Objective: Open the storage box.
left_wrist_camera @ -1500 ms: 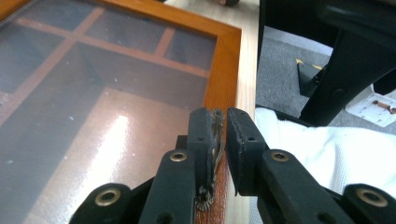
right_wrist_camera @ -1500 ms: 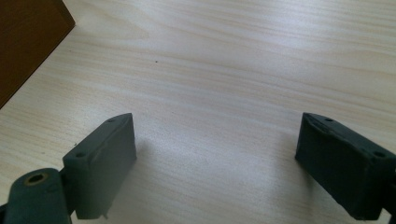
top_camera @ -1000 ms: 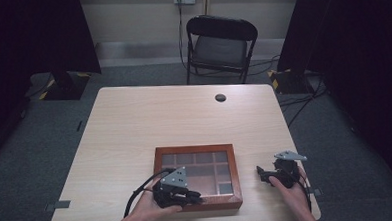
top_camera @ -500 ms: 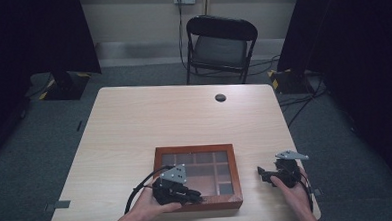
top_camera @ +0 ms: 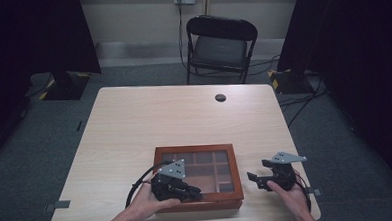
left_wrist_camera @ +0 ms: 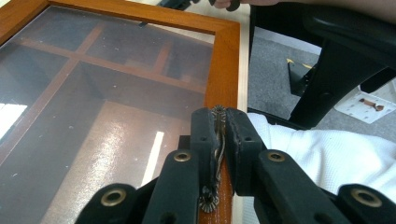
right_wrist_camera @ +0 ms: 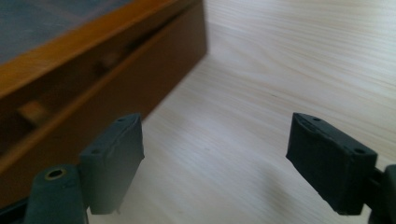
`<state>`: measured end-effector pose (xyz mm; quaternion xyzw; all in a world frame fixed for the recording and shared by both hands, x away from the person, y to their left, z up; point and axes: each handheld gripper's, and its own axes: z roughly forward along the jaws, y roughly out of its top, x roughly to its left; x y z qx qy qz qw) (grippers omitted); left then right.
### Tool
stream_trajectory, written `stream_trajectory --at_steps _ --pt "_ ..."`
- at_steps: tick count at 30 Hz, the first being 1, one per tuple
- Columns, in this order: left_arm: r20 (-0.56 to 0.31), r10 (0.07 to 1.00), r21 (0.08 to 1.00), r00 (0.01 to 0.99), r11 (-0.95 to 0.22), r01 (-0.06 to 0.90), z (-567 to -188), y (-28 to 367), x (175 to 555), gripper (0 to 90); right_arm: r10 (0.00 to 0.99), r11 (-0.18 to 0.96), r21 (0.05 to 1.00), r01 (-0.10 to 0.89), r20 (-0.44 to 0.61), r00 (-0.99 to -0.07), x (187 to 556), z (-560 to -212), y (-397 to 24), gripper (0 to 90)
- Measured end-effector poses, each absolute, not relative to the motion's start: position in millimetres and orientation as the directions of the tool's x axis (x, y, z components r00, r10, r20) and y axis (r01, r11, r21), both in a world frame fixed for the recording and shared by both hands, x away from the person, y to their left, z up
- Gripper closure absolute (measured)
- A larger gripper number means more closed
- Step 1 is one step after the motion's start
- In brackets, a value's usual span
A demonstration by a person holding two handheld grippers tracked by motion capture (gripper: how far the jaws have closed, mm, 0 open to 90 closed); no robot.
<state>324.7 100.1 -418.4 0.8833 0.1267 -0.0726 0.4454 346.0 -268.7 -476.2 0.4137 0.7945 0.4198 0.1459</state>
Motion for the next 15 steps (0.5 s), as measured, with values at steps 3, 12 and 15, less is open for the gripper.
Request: stream_trajectory --at_steps 3,12,15 --pt "-0.250 0.157 0.766 0.956 -0.572 0.294 -416.8 99.8 326.1 82.2 0.744 0.312 0.801 0.512 0.129 -0.655 343.6 -471.8 -263.5 16.3" --pt "-0.233 0.158 0.765 0.959 -0.579 0.282 -411.0 99.3 326.3 82.2 0.662 0.349 0.811 0.469 0.140 -0.736 337.4 -467.4 -251.3 16.8" --pt "-0.247 0.160 0.770 0.956 -0.567 0.294 -410.1 100.2 327.1 82.2 0.647 0.363 0.811 0.458 0.135 -0.750 335.3 -466.7 -247.9 16.0"
